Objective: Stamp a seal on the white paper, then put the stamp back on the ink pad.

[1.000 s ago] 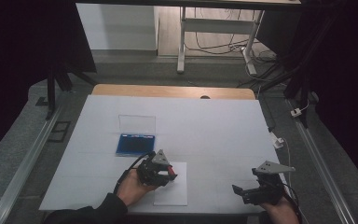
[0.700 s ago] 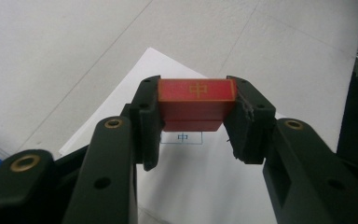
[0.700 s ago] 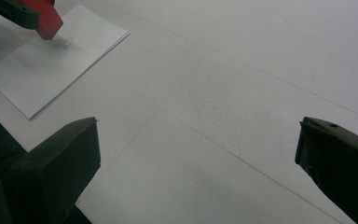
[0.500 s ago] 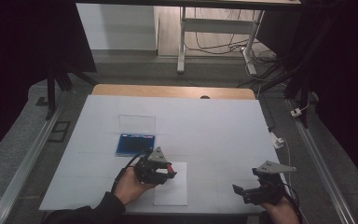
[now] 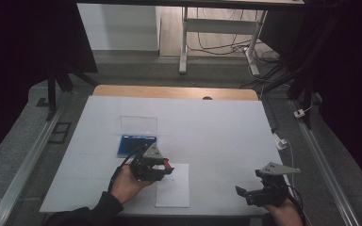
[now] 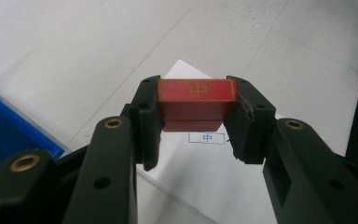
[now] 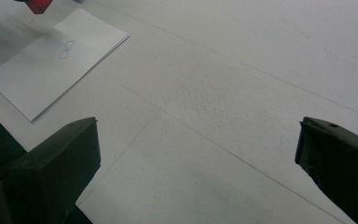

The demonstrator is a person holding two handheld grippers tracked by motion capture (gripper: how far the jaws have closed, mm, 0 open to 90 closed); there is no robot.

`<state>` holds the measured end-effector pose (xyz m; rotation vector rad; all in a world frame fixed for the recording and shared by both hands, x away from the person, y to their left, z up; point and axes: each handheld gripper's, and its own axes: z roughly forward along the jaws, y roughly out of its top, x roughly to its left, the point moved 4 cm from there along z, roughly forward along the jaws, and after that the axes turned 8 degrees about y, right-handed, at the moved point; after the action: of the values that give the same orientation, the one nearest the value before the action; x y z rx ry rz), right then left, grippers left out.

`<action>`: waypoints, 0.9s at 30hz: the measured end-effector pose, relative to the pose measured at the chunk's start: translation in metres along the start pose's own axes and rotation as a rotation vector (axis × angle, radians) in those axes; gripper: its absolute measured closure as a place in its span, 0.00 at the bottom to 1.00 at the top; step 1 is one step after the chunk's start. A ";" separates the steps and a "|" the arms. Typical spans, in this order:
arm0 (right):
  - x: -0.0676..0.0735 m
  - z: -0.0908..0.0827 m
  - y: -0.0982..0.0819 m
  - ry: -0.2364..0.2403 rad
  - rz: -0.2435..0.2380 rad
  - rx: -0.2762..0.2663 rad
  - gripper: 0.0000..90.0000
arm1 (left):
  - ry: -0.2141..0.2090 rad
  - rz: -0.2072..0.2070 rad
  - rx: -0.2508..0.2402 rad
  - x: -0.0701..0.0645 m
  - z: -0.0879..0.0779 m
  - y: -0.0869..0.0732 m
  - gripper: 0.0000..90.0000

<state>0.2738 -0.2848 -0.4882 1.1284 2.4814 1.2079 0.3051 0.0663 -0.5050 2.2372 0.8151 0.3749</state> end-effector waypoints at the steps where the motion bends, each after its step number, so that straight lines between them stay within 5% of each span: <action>1: 0.000 0.000 0.000 0.001 0.000 0.000 0.00 | 0.003 -0.001 -0.002 0.001 -0.001 0.000 0.65; 27: -0.001 -0.001 0.000 -0.001 0.007 -0.005 0.00 | 0.102 -0.089 -0.043 0.043 -0.025 -0.005 0.65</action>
<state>0.2743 -0.2866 -0.4878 1.1375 2.4742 1.2141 0.3239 0.1104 -0.4903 2.1483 0.9486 0.4623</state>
